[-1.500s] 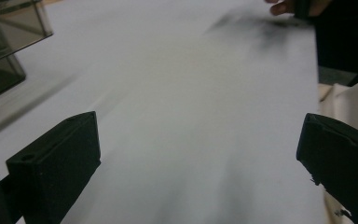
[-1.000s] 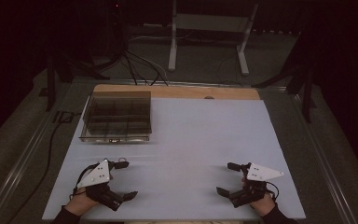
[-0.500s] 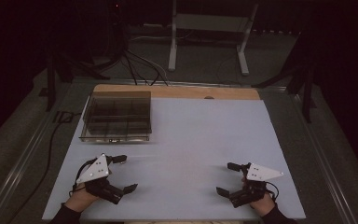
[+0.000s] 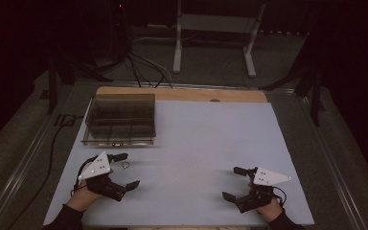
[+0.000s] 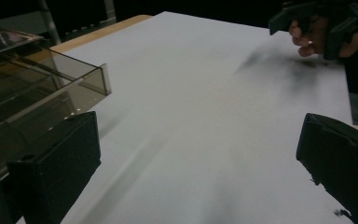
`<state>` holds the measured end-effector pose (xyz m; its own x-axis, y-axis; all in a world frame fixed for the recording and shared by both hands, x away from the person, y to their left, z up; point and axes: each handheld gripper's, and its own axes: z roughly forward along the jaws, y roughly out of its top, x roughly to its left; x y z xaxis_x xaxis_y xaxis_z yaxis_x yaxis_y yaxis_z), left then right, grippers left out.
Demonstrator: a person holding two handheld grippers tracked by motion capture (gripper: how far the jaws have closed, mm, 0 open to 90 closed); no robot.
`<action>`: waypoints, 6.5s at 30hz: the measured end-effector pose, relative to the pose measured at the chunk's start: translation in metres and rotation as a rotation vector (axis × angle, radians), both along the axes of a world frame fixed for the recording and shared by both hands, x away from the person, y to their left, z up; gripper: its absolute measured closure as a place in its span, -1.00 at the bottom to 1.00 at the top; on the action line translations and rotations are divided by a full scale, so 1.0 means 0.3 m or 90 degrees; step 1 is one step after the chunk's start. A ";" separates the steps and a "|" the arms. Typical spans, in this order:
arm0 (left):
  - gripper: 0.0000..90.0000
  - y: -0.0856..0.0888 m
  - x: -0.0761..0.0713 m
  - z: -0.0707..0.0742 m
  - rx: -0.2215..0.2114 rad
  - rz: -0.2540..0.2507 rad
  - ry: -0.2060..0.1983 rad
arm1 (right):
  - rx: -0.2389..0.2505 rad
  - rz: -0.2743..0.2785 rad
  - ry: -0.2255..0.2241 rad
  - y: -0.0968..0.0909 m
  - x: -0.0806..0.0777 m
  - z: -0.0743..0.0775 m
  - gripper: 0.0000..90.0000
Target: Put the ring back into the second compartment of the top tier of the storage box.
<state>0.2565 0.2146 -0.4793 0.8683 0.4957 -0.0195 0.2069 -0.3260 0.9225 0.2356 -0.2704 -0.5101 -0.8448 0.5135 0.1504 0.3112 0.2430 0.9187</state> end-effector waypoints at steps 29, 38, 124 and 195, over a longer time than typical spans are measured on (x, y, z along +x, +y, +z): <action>-0.96 0.034 0.064 -0.054 0.036 0.056 0.046 | 0.002 0.002 0.002 -0.002 0.000 0.000 -1.00; -0.95 0.055 0.080 -0.067 0.055 0.117 0.058 | 0.001 0.001 0.005 -0.001 0.000 -0.001 -1.00; 0.93 0.024 0.165 -0.142 0.200 0.286 0.212 | -0.010 0.001 0.009 0.002 0.001 -0.005 -1.00; 0.96 -0.006 0.104 -0.015 0.157 0.252 0.162 | -0.011 -0.009 0.011 -0.002 0.002 -0.007 -1.00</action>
